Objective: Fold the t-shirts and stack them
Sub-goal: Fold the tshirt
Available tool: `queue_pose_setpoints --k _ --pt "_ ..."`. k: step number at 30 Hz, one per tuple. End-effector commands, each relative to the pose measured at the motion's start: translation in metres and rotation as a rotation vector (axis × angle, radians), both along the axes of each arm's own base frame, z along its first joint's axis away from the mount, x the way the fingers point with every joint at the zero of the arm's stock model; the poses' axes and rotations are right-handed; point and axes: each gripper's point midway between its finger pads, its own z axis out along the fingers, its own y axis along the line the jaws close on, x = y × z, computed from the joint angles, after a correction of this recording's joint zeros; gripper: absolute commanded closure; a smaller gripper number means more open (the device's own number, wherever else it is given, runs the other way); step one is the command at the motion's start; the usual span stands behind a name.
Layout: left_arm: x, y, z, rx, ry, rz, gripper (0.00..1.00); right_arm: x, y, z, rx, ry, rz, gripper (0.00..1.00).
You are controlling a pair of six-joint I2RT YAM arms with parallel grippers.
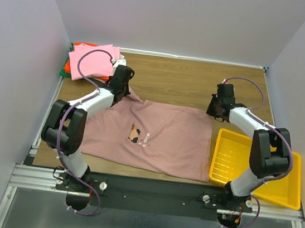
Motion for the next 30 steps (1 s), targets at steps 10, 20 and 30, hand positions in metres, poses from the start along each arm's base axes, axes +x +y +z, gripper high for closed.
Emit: queue_pose_setpoints --k 10,20,30 --pt "-0.040 0.002 0.019 -0.049 -0.051 -0.004 1.00 -0.045 0.005 0.020 0.080 -0.003 0.027 1.00" --pt "-0.083 0.022 0.031 -0.082 -0.110 0.073 1.00 -0.080 0.007 0.027 0.107 0.013 0.030 1.00" --pt "-0.089 0.018 0.039 -0.119 -0.156 0.036 1.00 -0.100 0.004 0.022 0.109 0.050 0.019 1.00"
